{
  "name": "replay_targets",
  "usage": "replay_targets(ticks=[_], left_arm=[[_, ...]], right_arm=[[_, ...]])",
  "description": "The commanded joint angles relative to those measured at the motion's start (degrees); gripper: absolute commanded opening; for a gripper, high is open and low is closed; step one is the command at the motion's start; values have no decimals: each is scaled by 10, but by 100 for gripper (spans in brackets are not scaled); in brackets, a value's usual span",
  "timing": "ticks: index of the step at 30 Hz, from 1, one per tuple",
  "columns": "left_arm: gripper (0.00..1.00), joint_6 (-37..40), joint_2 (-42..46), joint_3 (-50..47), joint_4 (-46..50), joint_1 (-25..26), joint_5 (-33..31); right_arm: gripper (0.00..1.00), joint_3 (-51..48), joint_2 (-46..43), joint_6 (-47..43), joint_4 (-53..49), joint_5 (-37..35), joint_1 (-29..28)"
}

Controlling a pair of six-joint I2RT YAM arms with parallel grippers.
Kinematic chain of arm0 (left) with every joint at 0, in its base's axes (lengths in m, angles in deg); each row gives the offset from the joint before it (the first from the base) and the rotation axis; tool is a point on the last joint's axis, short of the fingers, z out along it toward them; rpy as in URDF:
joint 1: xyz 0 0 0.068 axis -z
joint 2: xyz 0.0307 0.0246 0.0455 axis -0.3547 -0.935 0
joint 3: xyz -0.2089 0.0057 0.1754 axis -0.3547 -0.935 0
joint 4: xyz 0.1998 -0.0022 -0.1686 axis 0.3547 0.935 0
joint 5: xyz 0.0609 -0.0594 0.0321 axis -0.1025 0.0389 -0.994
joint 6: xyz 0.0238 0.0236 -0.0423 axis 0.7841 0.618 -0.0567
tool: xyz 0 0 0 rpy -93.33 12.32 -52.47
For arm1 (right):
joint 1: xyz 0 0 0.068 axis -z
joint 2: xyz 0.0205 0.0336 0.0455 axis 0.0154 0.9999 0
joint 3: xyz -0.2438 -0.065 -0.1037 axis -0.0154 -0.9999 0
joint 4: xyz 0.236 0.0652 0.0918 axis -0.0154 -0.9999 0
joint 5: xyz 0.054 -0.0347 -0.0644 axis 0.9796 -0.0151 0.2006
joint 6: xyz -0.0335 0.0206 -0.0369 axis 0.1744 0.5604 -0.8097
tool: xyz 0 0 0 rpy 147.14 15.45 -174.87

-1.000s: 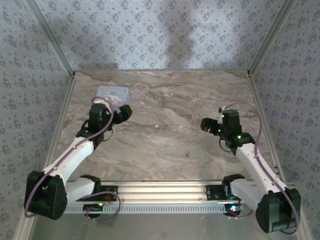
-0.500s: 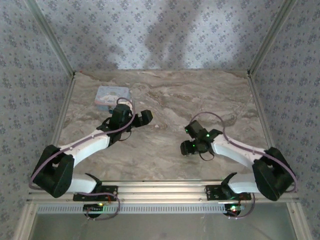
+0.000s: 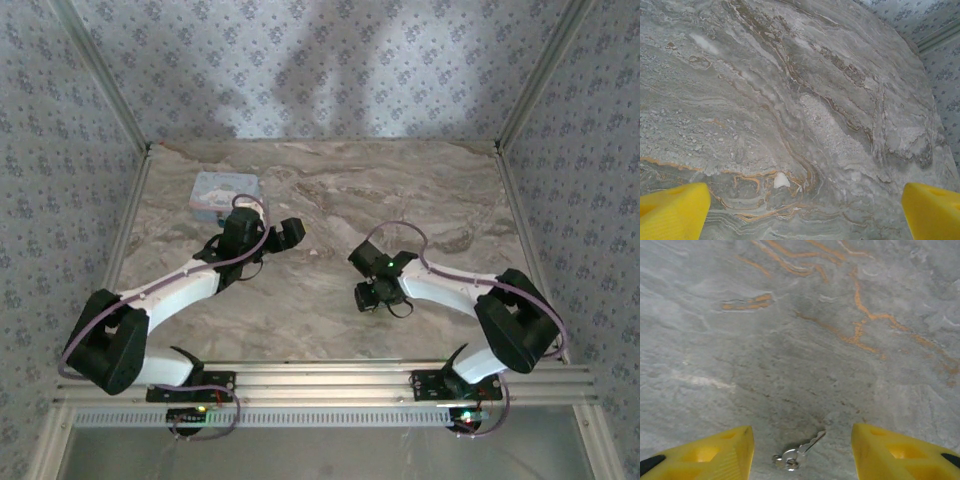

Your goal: Unlock a padlock with a key

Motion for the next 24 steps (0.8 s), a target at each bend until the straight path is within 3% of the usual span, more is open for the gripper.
replay_targets(ticks=[1,24], left_arm=[[98,-4,-1,7,-14,4,-5],[98,-2,4,4,-10,4,-6]], right_arm=[[54,12,13,24,-27,-29,-3],[44,-14,6,65,-49,-12,-25]])
